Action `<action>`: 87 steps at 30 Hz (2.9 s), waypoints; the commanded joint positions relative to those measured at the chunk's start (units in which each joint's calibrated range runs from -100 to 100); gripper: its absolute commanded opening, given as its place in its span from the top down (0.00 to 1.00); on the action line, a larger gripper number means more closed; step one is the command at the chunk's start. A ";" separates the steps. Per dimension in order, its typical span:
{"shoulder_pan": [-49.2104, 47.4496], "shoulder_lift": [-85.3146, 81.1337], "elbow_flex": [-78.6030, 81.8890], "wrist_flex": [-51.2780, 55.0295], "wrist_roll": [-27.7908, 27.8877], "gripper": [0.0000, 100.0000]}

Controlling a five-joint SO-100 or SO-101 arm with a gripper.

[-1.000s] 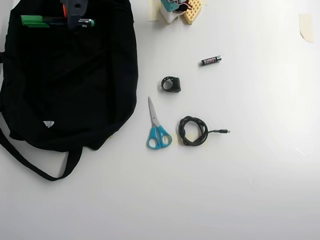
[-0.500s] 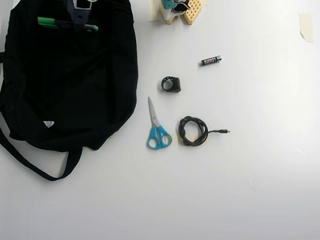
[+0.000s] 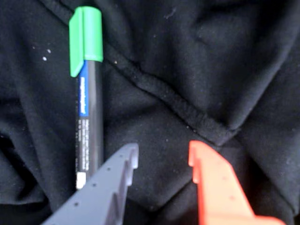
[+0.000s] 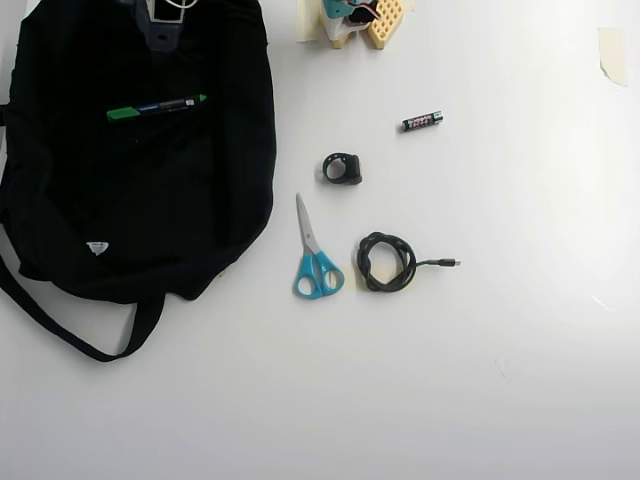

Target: Put the green marker into the black bag

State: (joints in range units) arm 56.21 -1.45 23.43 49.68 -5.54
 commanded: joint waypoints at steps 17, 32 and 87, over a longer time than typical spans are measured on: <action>-19.34 -26.93 -0.79 15.18 -3.11 0.98; -52.09 -69.00 20.51 27.67 -5.57 0.98; -63.46 -98.22 68.67 25.17 6.75 0.98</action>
State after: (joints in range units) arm -7.64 -98.84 88.68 75.61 1.34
